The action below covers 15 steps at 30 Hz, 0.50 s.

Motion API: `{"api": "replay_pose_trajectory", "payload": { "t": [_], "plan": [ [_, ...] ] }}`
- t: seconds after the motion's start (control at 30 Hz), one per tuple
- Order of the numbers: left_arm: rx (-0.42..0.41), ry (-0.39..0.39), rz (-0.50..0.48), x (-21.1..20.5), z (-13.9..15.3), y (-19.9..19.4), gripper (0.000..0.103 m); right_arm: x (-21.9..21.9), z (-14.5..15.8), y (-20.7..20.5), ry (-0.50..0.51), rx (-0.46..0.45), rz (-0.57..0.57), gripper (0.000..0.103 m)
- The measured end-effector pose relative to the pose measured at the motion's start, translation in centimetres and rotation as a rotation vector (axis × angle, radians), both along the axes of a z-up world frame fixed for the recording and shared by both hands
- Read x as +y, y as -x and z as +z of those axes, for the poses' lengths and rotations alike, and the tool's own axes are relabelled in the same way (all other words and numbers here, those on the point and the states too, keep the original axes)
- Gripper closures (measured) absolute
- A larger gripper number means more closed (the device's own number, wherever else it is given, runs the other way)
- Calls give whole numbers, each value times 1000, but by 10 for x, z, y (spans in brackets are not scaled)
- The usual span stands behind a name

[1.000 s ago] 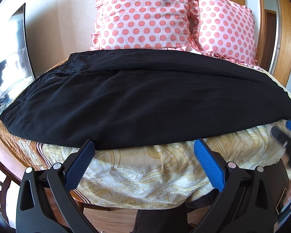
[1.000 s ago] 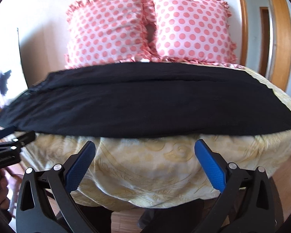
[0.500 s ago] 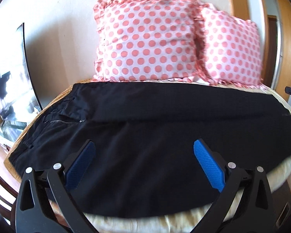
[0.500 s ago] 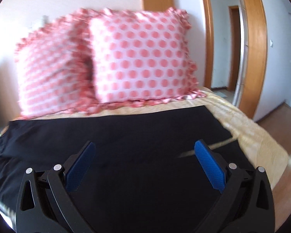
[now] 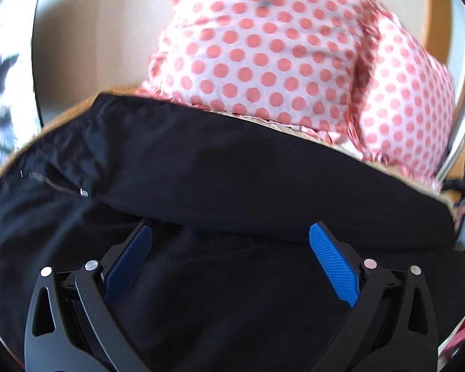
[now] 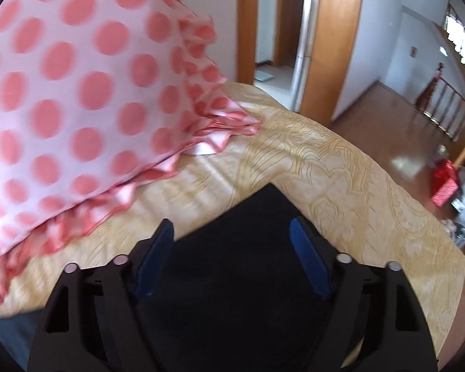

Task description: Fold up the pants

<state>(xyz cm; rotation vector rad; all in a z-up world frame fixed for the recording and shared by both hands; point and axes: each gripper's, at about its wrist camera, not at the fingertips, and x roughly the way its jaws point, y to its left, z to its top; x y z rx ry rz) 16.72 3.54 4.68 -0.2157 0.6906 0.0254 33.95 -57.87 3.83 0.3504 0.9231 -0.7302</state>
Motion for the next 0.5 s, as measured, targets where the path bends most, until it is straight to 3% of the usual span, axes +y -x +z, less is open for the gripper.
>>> {"api": "replay_pose_trajectory", "payload": {
  "t": [0.23,0.4,0.5],
  "plan": [
    [5,22,7,0,-3,-1,2,-1,-20,-16,-2,57,-20,45],
    [36,0,-17,-6,-7,-7,2,-5,-17,-3,-10,6,-10,84],
    [42,0,-14,-5,-8,-7,2,-11,-13,10,-58,-47,12,98]
  ]
}}
